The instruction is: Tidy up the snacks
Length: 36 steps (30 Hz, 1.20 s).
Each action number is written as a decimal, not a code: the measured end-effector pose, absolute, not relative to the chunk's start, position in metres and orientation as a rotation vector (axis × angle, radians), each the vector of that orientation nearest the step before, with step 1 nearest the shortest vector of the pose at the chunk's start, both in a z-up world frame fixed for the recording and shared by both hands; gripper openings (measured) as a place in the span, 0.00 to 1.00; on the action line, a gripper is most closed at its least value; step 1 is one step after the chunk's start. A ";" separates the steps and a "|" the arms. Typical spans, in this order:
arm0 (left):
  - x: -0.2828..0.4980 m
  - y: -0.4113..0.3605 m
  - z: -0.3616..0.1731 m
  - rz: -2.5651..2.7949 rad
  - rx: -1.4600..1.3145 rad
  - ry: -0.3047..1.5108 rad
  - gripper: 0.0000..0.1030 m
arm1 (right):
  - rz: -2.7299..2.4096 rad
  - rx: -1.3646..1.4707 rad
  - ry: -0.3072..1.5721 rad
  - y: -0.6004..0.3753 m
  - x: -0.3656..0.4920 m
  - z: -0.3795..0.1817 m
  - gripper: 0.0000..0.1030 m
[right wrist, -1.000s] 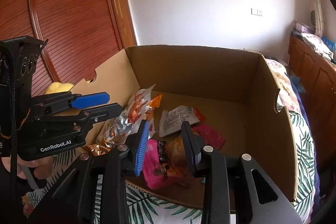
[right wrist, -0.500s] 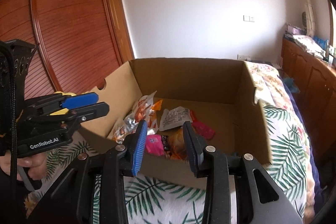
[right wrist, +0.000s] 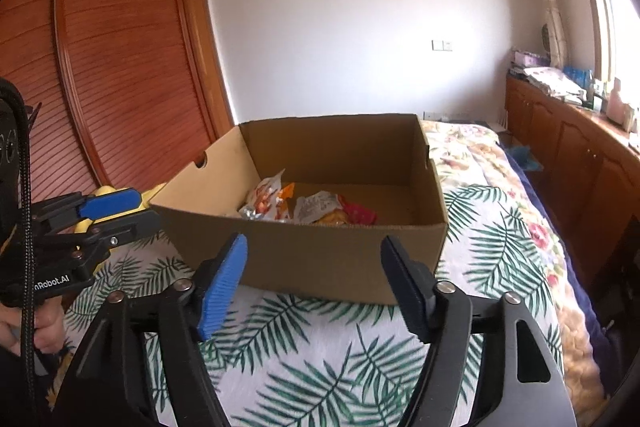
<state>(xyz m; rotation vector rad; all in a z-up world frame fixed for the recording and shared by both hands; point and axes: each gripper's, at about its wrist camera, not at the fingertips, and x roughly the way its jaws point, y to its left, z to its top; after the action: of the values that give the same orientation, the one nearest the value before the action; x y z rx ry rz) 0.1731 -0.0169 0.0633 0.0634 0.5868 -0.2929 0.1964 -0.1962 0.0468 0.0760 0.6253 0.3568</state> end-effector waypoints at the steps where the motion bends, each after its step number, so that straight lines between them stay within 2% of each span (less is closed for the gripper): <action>1: 0.167 -0.017 0.063 -0.291 0.064 0.586 0.49 | 0.349 0.078 0.621 -0.197 0.190 0.047 0.72; 11: 0.129 -0.017 0.059 -0.266 0.058 0.578 0.52 | 0.315 0.072 0.600 -0.201 0.151 0.053 0.79; 13: 0.120 -0.017 0.060 -0.253 0.059 0.570 0.55 | 0.310 0.067 0.594 -0.200 0.142 0.055 0.80; 16: 0.108 -0.014 0.063 -0.236 0.053 0.546 0.66 | 0.302 0.063 0.583 -0.199 0.130 0.059 0.82; 29: 0.046 -0.017 0.079 -0.143 0.068 0.480 0.73 | 0.247 0.068 0.529 -0.212 0.072 0.087 0.87; 31: 0.040 -0.017 0.081 -0.146 0.056 0.476 0.77 | 0.235 0.070 0.527 -0.215 0.064 0.090 0.88; 32: 0.036 -0.016 0.082 -0.149 0.041 0.465 0.84 | 0.228 0.069 0.520 -0.216 0.060 0.092 0.88; 36: 0.025 -0.019 0.086 -0.141 0.042 0.440 0.89 | 0.220 0.069 0.496 -0.219 0.050 0.099 0.92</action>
<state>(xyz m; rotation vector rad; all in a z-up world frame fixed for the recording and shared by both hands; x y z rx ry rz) 0.0249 -0.0194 0.0865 0.0417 0.4403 -0.1406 0.0497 -0.2188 0.0992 0.0690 0.4959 0.2202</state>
